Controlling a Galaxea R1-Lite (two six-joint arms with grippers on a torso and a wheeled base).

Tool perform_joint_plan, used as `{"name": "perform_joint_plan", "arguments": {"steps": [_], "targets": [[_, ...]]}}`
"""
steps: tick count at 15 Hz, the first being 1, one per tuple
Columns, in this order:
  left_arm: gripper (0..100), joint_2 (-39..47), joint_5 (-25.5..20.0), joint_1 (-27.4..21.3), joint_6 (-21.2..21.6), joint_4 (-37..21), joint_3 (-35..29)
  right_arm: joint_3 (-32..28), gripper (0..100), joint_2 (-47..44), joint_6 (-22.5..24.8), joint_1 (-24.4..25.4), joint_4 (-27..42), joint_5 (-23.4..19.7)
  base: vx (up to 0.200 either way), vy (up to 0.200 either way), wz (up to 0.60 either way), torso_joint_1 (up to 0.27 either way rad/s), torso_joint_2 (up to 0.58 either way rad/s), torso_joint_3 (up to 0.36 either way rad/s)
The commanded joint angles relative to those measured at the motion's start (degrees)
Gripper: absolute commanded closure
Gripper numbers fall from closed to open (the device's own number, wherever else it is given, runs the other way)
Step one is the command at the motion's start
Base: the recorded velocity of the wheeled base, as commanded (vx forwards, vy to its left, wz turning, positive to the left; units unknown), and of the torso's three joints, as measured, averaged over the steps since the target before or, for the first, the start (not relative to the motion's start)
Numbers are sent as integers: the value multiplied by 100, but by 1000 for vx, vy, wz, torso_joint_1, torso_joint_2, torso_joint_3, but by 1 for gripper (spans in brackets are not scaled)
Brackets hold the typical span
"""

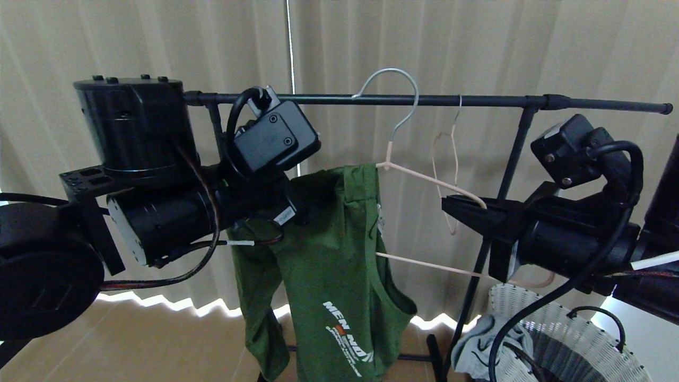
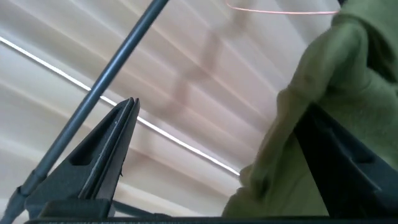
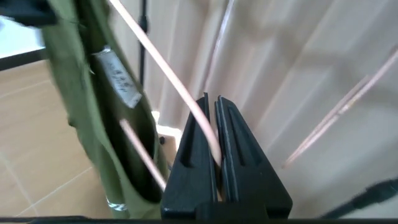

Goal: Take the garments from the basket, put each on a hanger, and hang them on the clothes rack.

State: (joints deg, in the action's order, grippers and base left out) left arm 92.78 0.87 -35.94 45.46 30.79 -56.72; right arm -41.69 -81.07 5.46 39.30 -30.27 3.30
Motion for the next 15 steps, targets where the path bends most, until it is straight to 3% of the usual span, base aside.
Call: {"name": "perform_joint_plan", "arguments": {"steps": [1,2,11,15], "targets": [[0,56,1,-1,-2,-3,12,30,100,100,-1,16,-14,-23,0,0,0,0,0,0],[100,56,1,-1,-2,6,21,38,100,109,-1,16,-14,-23,0,0,0,0,0,0],[100,38,19,-1,-11,41,118,38,100,91,-1,16,-128,-23,0,0,0,0,0,0],[100,38,318,-1,-20,779,513,82,100,65,8,-19,-225,21,0,0,0,0,0,0]]}}
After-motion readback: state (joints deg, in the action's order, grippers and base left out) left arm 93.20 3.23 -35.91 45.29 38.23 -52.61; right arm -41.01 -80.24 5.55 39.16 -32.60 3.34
